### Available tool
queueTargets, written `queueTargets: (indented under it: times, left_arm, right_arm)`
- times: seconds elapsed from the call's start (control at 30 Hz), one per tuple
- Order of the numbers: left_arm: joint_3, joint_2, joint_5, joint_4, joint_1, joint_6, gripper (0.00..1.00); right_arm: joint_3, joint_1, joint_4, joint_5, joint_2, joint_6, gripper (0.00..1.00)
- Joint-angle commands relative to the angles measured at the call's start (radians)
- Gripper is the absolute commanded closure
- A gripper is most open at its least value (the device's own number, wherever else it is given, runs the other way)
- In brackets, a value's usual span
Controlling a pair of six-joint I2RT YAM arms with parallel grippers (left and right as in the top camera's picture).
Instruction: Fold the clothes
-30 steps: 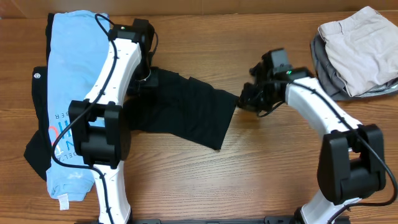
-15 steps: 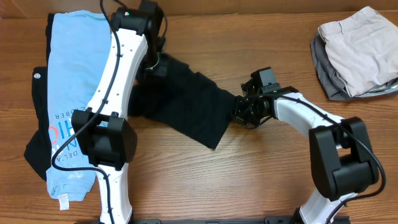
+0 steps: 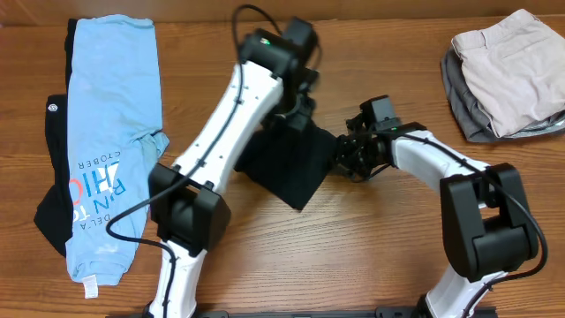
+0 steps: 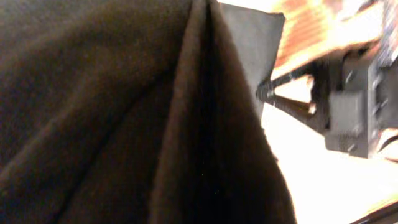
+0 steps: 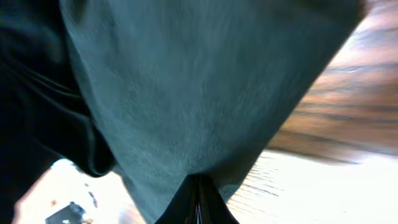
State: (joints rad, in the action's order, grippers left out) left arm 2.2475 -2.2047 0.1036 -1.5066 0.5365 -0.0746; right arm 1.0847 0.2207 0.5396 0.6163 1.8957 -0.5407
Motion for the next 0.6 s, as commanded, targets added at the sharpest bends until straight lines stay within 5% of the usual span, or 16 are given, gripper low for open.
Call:
queueTargets:
  times: [0.0, 0.07, 0.1, 0.13, 0.23, 0.37, 0.57]
  left_arm:
    - [-0.02, 0.001, -0.069, 0.007, 0.022, -0.008, 0.95]
    - [-0.043, 0.001, -0.07, 0.023, 0.026, -0.008, 0.88]
    - [-0.06, 0.001, -0.07, 0.034, 0.026, -0.008, 0.76]
    - [-0.075, 0.001, -0.07, 0.044, 0.026, -0.008, 0.61]
    - [-0.122, 0.001, -0.053, 0.088, 0.027, -0.005, 0.43]
    - [-0.164, 0.001, 0.043, 0.135, 0.03, 0.029, 0.32]
    - [-0.179, 0.001, 0.107, 0.169, 0.047, 0.031, 0.33]
  right_arm:
    - [0.059, -0.117, 0.03, 0.119, -0.106, 0.035, 0.96]
    - [0.109, -0.196, 0.081, 0.173, -0.185, 0.069, 0.96]
    - [0.134, -0.23, 0.108, 0.193, -0.219, 0.079, 0.96]
    - [0.164, -0.272, 0.143, 0.211, -0.258, 0.093, 0.92]
    - [0.251, -0.38, 0.244, 0.227, -0.357, 0.129, 0.76]
    - [0.33, -0.504, 0.325, 0.227, -0.452, 0.152, 0.65]
    - [0.345, -0.612, 0.38, 0.227, -0.517, 0.177, 0.61]
